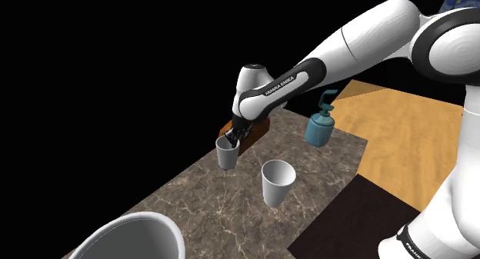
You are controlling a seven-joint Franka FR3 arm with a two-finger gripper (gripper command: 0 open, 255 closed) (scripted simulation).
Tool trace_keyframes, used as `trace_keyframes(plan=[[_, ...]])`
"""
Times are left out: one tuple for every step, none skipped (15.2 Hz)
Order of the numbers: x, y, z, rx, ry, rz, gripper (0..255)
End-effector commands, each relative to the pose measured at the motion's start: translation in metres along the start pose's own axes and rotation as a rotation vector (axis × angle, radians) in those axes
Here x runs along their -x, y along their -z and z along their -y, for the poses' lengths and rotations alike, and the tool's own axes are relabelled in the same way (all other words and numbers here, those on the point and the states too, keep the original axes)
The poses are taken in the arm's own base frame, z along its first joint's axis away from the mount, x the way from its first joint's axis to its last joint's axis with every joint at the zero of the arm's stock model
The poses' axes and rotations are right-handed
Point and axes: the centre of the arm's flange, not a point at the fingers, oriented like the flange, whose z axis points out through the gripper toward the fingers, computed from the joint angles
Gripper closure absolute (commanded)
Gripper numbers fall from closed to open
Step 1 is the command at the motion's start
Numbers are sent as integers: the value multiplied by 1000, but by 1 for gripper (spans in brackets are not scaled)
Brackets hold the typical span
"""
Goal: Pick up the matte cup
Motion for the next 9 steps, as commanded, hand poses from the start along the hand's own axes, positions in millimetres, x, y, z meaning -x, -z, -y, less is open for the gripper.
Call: trace_keyframes(plan=[[-1, 10, 1, 0, 0, 0, 255], [-2, 15, 2, 0, 0, 0, 255], [-2, 20, 2, 0, 0, 0, 255], [-3, 25, 3, 0, 0, 0, 255], [-3, 30, 3, 0, 0, 0, 255], [-4, 36, 4, 0, 0, 0, 255], [-4, 41, 4, 0, 0, 0, 255], [-4, 42, 4, 0, 0, 0, 255], [-4, 42, 4, 0, 0, 0, 255]])
